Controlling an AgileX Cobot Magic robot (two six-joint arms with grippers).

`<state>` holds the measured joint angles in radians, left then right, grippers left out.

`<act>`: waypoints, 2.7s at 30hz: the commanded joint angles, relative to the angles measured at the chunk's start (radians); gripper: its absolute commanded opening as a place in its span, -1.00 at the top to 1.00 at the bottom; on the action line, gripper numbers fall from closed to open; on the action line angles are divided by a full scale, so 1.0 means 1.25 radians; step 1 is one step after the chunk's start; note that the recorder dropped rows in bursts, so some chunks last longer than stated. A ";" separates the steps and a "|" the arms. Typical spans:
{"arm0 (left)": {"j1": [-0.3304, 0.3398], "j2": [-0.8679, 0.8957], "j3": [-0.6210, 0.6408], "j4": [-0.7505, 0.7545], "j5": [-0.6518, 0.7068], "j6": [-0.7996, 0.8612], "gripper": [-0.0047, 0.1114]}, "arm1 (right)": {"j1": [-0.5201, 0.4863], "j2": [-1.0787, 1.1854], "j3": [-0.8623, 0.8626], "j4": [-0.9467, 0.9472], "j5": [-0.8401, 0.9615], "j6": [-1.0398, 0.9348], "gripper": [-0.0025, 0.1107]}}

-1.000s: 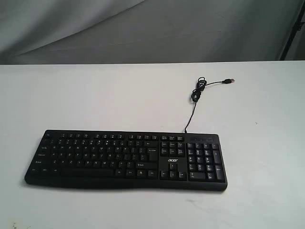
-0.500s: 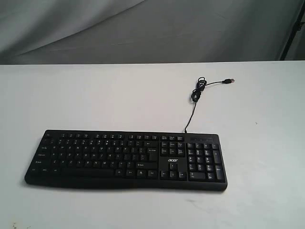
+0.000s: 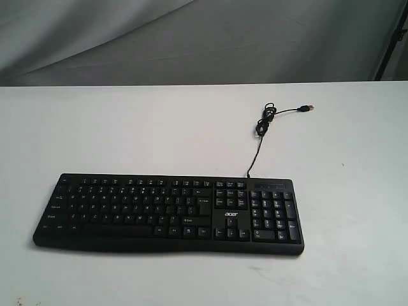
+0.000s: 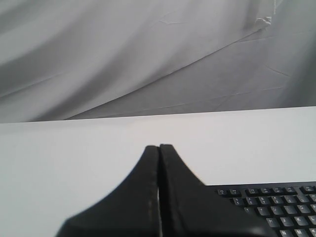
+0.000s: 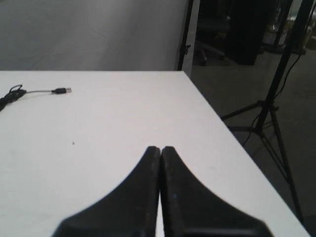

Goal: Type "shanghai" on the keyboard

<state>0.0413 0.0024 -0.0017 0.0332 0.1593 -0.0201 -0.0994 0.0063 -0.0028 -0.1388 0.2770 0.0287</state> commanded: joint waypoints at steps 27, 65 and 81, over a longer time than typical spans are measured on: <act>-0.005 -0.002 0.001 -0.001 -0.004 -0.002 0.92 | -0.006 -0.005 0.002 -0.090 -0.071 -0.018 0.96; -0.005 -0.002 0.001 -0.001 -0.004 -0.002 0.92 | -0.006 0.481 -0.587 -0.522 -0.481 0.842 0.96; -0.005 -0.002 0.001 -0.001 -0.004 -0.002 0.92 | 0.007 0.984 -0.832 -1.284 -0.703 1.433 0.96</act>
<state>0.0413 0.0024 -0.0017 0.0332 0.1593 -0.0201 -0.0935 1.2381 -1.0326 -1.7461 -0.6604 1.8632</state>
